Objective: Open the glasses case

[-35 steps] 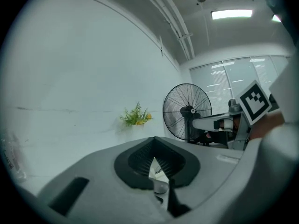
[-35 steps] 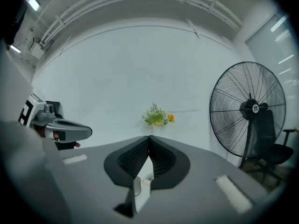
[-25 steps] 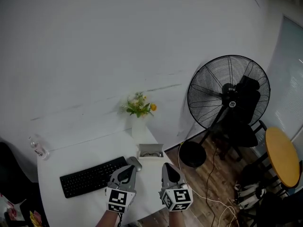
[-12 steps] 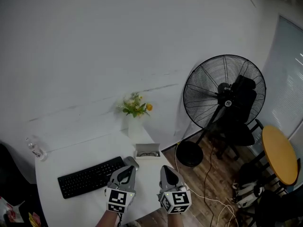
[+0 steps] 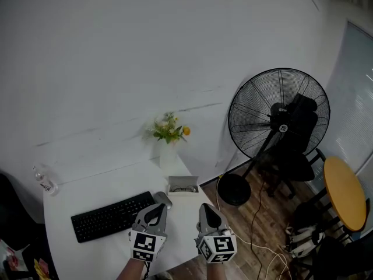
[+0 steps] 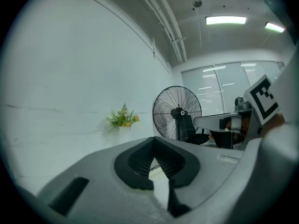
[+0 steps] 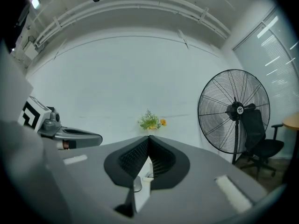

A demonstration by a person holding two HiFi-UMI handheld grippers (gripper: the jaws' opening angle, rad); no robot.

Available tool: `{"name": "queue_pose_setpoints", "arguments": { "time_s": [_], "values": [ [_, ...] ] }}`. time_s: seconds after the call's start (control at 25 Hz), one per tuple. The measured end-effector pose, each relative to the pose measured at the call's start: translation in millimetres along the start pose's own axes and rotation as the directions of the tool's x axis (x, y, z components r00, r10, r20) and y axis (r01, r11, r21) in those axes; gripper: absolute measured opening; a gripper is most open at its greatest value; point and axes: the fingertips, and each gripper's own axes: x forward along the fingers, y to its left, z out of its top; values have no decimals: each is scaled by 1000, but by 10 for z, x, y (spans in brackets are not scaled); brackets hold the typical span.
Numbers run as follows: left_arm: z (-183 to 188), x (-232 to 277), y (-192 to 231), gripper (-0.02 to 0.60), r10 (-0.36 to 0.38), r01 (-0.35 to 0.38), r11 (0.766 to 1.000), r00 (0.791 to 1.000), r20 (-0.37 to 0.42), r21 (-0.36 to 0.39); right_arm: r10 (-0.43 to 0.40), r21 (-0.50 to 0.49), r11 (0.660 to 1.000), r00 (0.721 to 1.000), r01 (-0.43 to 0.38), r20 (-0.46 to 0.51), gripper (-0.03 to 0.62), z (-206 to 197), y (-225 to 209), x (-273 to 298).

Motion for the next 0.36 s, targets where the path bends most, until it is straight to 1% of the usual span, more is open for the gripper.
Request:
{"name": "queue_pose_setpoints", "arguments": {
  "time_s": [0.36],
  "values": [
    [-13,21,0,8,-3,3,1000,1000,-1,0,-3,3,1000,1000,3,4,6,-5,-6,18]
  ]
}}
